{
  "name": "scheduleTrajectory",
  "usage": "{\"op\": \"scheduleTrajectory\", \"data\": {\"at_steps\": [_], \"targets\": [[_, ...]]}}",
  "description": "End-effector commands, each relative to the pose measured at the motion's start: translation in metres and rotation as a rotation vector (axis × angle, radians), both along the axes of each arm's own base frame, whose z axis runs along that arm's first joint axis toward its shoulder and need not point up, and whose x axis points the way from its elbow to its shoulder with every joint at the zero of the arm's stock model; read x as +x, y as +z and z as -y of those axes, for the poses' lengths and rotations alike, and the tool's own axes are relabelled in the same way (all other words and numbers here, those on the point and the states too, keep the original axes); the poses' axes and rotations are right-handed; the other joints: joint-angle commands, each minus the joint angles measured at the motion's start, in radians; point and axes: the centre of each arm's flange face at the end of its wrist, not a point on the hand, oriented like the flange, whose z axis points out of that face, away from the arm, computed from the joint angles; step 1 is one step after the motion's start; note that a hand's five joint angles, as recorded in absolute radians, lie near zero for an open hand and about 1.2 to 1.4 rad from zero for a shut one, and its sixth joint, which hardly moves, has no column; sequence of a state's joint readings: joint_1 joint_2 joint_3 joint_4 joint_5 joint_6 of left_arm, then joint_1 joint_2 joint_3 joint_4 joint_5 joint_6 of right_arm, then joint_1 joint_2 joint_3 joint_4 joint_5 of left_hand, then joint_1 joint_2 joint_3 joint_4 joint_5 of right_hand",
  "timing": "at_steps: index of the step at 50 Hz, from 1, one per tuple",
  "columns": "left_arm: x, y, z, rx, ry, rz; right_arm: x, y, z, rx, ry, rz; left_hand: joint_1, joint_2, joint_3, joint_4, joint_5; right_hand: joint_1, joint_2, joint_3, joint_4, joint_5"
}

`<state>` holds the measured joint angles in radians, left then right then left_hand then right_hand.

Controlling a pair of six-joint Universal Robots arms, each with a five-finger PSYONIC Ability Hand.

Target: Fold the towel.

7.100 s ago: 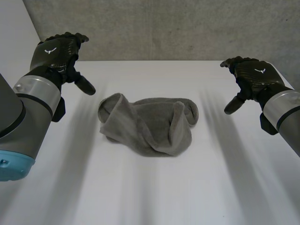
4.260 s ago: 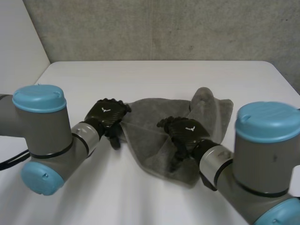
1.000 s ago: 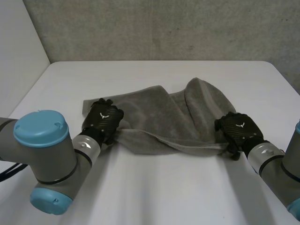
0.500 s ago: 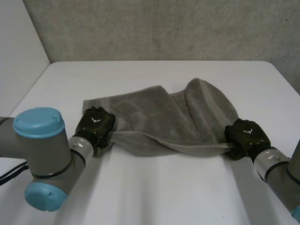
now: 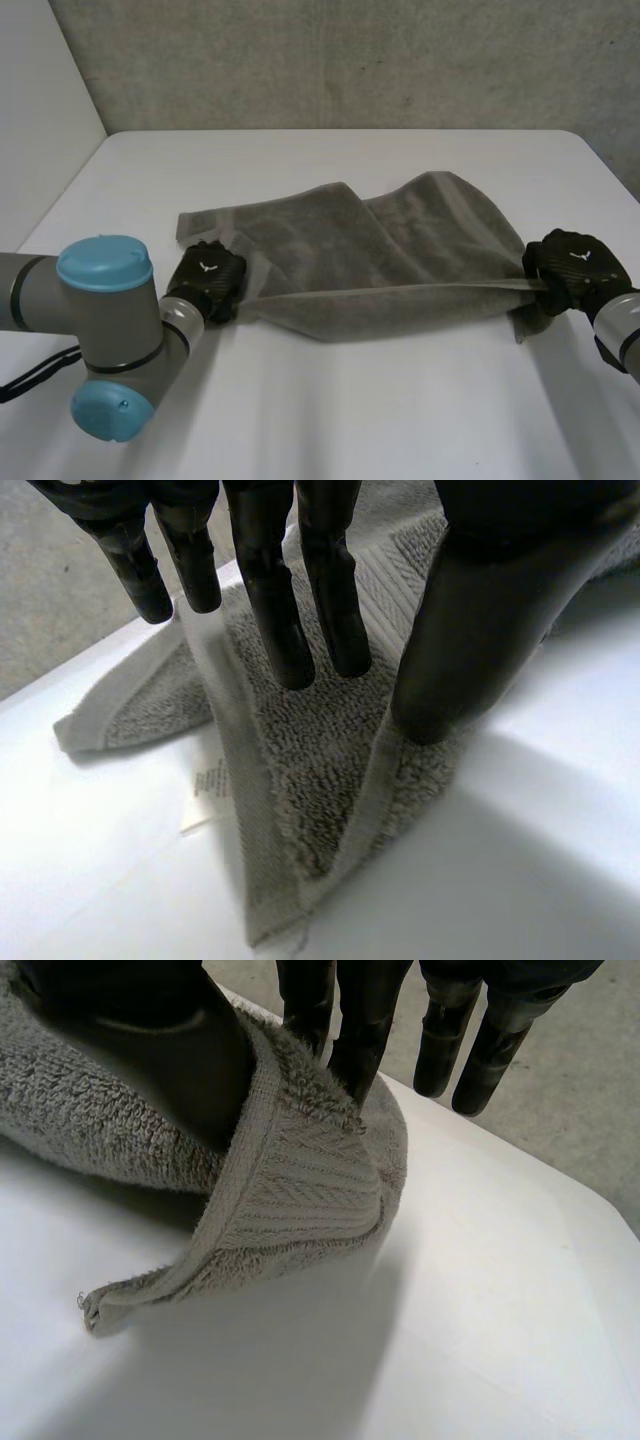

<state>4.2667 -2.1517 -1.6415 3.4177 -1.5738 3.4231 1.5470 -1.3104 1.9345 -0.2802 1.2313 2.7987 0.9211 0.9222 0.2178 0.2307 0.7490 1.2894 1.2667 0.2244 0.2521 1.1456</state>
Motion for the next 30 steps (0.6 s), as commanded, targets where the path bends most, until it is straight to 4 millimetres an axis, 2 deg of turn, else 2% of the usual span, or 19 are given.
{"op": "scheduleTrajectory", "data": {"at_steps": [1,7,9,10,11,21,30], "targets": [[-0.003,-0.005,-0.002,0.012,-0.011,0.004,-0.01,0.004,0.004,0.003,-0.012,0.016,0.021,0.019,-0.043,-0.056,0.018,0.107,0.13,-0.05,-0.078,0.076],[-0.002,-0.004,-0.002,0.01,-0.011,0.002,-0.01,0.006,0.006,0.004,-0.007,0.02,0.129,0.128,-0.043,-0.056,0.127,0.107,0.13,-0.05,-0.078,0.076],[-0.002,-0.004,-0.002,0.011,-0.012,0.002,-0.011,0.006,0.008,0.001,-0.009,0.02,0.365,0.364,-0.043,-0.056,0.363,0.107,0.13,-0.05,-0.078,0.076],[-0.002,-0.004,-0.002,0.011,-0.012,0.002,-0.011,0.006,0.008,0.001,-0.009,0.02,0.367,0.366,-0.043,-0.056,0.365,0.107,0.13,-0.05,-0.078,0.076],[-0.001,-0.004,-0.001,0.011,-0.008,0.002,-0.012,0.007,0.01,-0.004,-0.013,0.019,0.474,0.473,-0.043,-0.056,0.472,0.107,0.13,-0.05,-0.078,0.076],[0.003,-0.001,-0.003,0.018,0.0,0.01,-0.017,0.01,0.014,-0.011,-0.022,0.014,0.475,0.474,-0.043,-0.056,0.473,0.107,0.13,-0.05,-0.078,0.076],[0.004,0.018,-0.001,0.013,-0.007,0.021,-0.007,0.018,0.009,0.063,0.106,-0.017,0.475,0.474,-0.043,-0.056,0.473,0.107,0.13,-0.05,-0.078,0.076]]}}
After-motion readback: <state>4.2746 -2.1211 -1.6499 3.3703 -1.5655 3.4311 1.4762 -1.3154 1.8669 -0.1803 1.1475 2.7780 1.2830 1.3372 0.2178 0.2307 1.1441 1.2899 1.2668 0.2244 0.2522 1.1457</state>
